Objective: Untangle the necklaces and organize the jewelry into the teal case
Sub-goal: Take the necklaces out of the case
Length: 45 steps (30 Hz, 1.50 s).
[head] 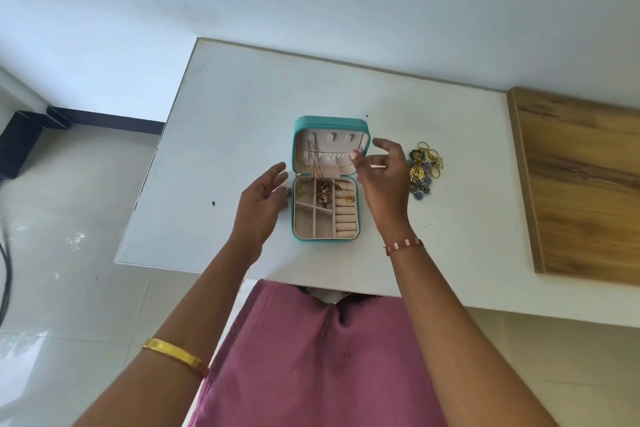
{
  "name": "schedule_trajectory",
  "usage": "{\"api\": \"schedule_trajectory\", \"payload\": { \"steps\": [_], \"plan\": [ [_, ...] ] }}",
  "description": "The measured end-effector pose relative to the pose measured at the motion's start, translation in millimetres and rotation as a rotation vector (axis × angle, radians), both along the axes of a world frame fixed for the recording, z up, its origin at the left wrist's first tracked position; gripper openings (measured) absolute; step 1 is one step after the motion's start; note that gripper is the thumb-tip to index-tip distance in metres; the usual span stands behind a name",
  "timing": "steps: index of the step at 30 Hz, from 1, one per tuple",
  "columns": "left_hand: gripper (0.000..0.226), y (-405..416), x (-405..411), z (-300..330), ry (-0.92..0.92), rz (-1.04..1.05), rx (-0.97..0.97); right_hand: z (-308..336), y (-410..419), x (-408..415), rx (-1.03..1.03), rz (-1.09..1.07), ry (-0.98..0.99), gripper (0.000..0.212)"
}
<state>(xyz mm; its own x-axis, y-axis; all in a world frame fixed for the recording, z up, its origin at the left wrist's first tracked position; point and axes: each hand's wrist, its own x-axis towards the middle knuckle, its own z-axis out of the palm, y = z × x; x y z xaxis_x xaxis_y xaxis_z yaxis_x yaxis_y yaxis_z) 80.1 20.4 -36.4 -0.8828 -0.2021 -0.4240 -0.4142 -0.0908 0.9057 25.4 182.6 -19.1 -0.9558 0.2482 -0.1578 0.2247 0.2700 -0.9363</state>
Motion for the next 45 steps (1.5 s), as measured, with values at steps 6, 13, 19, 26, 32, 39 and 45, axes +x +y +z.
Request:
{"api": "schedule_trajectory", "payload": {
  "steps": [6, 13, 19, 26, 32, 39, 45],
  "plan": [
    [0.029, 1, -26, 8, 0.109, -0.081, -0.091, 3, 0, 26, 0.111, -0.058, 0.199, 0.022],
    [0.032, 5, -37, 6, 0.073, -0.122, -0.073, 4, -27, 22, 0.165, 0.113, 0.231, 0.008],
    [0.031, 18, -39, 2, 0.064, -0.066, -0.103, -1, -42, 5, 0.261, 0.100, 0.169, 0.010],
    [0.029, 20, -38, -1, 0.063, -0.014, -0.124, 1, -47, 0, 0.330, 0.109, 0.133, 0.016],
    [0.031, 15, -39, -5, 0.059, -0.060, -0.161, 3, -49, -3, 0.491, 0.127, 0.154, 0.007],
    [0.030, 9, -39, -7, 0.065, -0.084, -0.134, 6, -44, -5, 0.459, 0.143, 0.178, 0.008],
    [0.028, 6, -38, -6, 0.062, -0.086, -0.086, 7, -49, -3, 0.398, 0.122, 0.188, 0.007]
  ]
}}
